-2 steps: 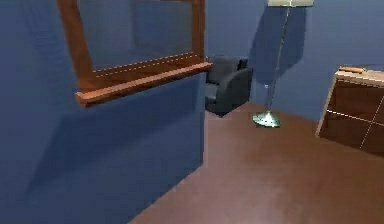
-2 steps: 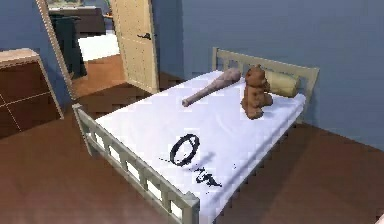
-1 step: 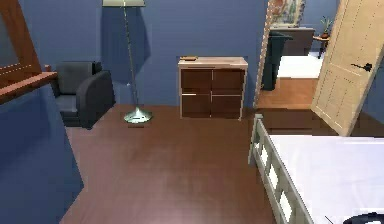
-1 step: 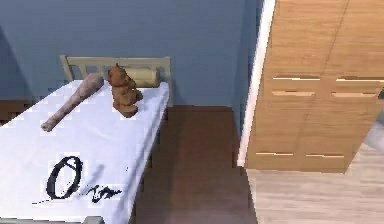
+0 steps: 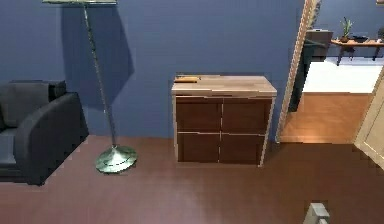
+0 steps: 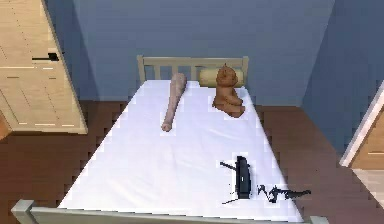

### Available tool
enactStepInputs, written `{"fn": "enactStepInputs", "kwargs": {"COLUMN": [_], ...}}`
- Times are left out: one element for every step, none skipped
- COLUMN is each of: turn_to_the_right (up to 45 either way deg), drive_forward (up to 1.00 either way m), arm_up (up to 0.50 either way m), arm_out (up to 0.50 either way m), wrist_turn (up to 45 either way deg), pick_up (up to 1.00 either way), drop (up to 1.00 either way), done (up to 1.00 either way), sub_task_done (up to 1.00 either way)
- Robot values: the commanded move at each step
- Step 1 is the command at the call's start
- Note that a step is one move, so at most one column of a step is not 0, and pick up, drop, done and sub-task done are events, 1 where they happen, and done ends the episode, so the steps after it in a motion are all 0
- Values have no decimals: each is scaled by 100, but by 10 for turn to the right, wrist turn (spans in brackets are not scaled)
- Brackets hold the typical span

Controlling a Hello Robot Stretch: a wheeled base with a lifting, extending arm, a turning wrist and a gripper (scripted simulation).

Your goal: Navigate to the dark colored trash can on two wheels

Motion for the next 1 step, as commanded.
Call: {"fn": "enactStepInputs", "kwargs": {"turn_to_the_right": [30], "drive_forward": [0], "arm_up": [0], "arm_out": [0], "wrist_turn": [0], "pick_up": [0], "drop": [0], "done": [0], "sub_task_done": [0]}}
